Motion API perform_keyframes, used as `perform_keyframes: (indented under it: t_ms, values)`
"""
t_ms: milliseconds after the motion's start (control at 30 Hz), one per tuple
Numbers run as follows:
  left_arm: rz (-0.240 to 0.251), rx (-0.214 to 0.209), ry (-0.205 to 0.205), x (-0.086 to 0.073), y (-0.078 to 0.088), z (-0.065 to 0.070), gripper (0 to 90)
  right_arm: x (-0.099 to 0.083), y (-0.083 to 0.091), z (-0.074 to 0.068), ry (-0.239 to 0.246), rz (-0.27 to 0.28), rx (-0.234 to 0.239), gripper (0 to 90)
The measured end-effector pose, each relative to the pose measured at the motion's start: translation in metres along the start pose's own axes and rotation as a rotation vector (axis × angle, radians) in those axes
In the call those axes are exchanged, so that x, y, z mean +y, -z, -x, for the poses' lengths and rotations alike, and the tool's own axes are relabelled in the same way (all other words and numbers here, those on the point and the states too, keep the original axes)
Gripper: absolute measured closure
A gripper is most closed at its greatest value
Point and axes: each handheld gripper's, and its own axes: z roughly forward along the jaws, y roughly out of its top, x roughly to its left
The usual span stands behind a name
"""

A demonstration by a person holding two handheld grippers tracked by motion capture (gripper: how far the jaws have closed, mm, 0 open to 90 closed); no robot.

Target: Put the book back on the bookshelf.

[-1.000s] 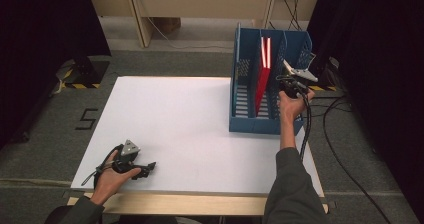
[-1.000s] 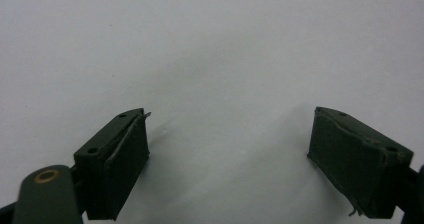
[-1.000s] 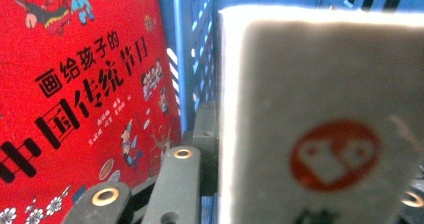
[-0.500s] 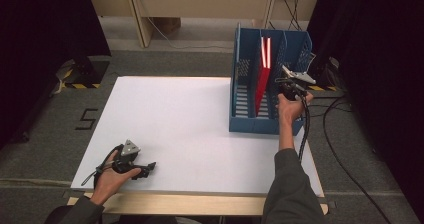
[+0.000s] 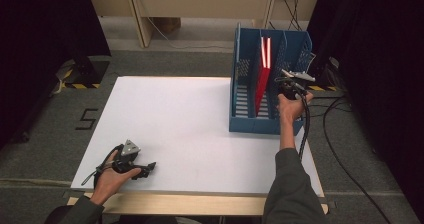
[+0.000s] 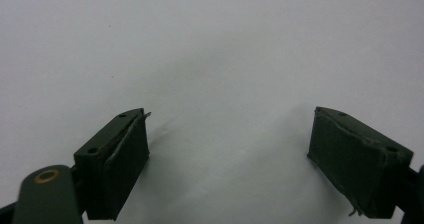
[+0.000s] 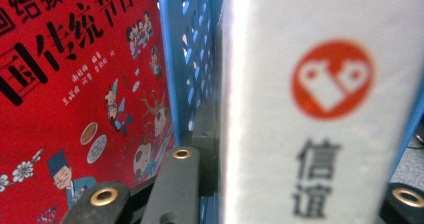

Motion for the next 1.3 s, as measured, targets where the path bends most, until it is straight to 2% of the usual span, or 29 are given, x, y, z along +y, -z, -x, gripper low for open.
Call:
perform_keyframes:
  t_ms: [400, 467, 533, 667, 833, 967, 1067, 1300]
  values:
    - [0.002, 0.003, -0.001, 0.0, 0.0, 0.0, 14.9, 0.002, 0.005, 0.002, -0.006, -0.025, 0.022, 73.2]
    - [0.001, 0.003, -0.001, 0.0, 0.0, 0.0, 14.8, 0.002, 0.005, 0.002, 0.016, -0.059, 0.025, 73.4]
    - [-0.003, 0.005, -0.003, 0.0, 0.0, 0.001, 14.9, 0.002, 0.005, 0.002, 0.017, -0.05, 0.024, 73.1]
    - [0.0, 0.002, -0.001, 0.0, 0.0, 0.0, 14.8, 0.002, 0.006, 0.001, 0.016, -0.065, 0.033, 72.5]
    - [-0.004, 0.005, -0.003, 0.001, 0.0, 0.001, 14.8, 0.002, 0.009, 0.002, 0.001, -0.087, 0.044, 71.0]
    - [-0.005, 0.004, -0.002, 0.001, 0.0, 0.0, 14.7, 0.0, 0.017, 0.005, -0.029, -0.07, 0.083, 69.2]
    - [-0.003, 0.005, -0.002, 0.001, -0.001, 0.001, 14.6, 0.002, 0.024, 0.003, -0.002, -0.072, 0.095, 68.2]
    - [-0.002, 0.001, 0.002, 0.001, -0.001, 0.0, 14.6, 0.0, 0.033, 0.003, 0.009, -0.079, 0.111, 64.1]
